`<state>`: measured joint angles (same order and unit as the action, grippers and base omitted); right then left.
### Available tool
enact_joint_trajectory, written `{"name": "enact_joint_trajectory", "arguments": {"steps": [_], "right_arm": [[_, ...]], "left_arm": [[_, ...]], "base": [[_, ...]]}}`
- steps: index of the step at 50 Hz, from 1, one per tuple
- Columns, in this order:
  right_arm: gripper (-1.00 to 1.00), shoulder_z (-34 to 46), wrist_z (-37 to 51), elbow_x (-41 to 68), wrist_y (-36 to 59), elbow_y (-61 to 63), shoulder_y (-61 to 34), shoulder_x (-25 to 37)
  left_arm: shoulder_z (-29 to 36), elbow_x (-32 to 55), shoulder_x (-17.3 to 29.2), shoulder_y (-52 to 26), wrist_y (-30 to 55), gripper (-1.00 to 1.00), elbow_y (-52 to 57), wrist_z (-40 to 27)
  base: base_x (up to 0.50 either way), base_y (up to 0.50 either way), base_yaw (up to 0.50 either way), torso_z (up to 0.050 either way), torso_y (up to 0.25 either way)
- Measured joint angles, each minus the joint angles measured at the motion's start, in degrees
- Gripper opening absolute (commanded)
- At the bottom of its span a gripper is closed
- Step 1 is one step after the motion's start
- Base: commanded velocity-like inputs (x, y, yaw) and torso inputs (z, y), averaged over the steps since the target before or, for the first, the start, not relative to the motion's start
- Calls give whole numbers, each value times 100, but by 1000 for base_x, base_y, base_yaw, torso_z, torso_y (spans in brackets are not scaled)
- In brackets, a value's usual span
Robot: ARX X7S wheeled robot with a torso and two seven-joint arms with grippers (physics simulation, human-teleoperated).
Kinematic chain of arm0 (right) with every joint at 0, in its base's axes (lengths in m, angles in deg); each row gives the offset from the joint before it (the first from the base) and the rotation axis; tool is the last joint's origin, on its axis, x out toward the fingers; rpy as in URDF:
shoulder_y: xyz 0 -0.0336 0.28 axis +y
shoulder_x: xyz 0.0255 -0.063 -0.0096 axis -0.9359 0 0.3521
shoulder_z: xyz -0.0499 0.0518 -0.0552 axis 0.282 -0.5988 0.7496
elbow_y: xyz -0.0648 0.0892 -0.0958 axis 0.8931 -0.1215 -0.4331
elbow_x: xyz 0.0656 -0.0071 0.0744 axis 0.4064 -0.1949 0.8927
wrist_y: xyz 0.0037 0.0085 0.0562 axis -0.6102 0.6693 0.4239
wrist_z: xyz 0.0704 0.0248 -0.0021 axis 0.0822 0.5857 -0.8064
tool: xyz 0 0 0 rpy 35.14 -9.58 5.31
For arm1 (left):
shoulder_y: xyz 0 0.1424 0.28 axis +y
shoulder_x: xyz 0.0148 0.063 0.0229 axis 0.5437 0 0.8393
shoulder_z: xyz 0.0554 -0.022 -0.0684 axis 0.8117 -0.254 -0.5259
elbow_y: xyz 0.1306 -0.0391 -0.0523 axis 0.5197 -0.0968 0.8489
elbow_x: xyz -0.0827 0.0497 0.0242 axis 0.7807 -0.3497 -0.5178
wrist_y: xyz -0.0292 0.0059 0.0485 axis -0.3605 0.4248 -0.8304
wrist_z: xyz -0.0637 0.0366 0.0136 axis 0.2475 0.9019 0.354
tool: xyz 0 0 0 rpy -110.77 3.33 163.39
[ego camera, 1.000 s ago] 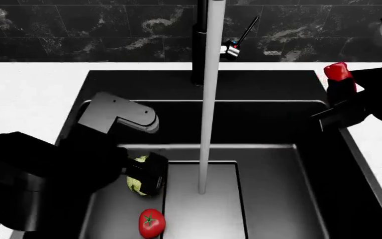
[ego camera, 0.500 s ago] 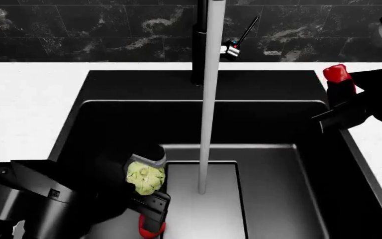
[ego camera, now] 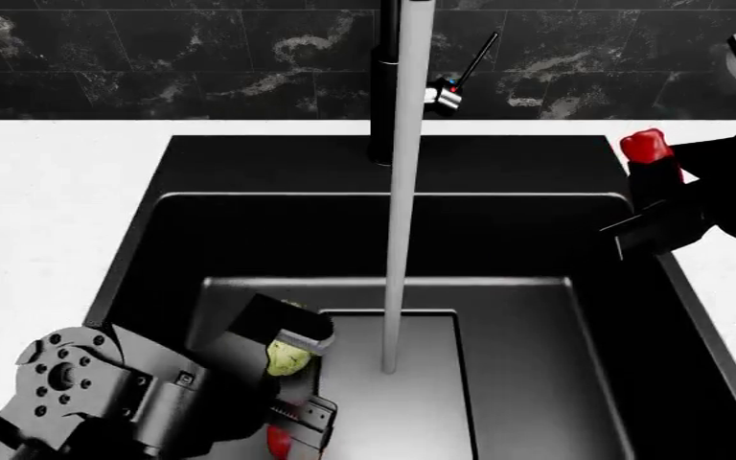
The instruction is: Pick the tomatos and chili peppers from the sink and place them in one bowl. Place the artichoke in the other bowl. Then turn off the sink faucet.
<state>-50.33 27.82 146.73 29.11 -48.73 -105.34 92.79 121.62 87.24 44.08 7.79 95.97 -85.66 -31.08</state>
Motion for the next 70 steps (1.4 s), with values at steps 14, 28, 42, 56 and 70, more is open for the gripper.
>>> {"name": "enact_joint_trajectory", "arguments": {"steps": [14, 28, 42, 56, 70], "right_arm": [[-100, 82, -34, 51, -98, -9, -23, 41], [-100, 168, -53, 102, -161, -24, -58, 73], [-100, 267, -18, 195, -237, -55, -95, 108], [-100, 348, 0, 266, -309, -75, -122, 140], [-100, 426, 5, 336, -356, -106, -149, 162]], "left_arm": [[287, -873, -214, 153, -86, 100, -420, 702], [549, -1454, -336, 206, -207, 100, -667, 1166], [809, -1772, -456, 203, -240, 100, -843, 1491], [994, -2098, -542, 123, -386, 100, -1075, 1825], [1229, -2506, -613, 43, -468, -100, -1253, 2182]], "base": [[0, 0, 0, 0, 0], [0, 0, 0, 0, 0], [0, 0, 0, 0, 0], [0, 0, 0, 0, 0], [2, 0, 0, 0, -2]]}}
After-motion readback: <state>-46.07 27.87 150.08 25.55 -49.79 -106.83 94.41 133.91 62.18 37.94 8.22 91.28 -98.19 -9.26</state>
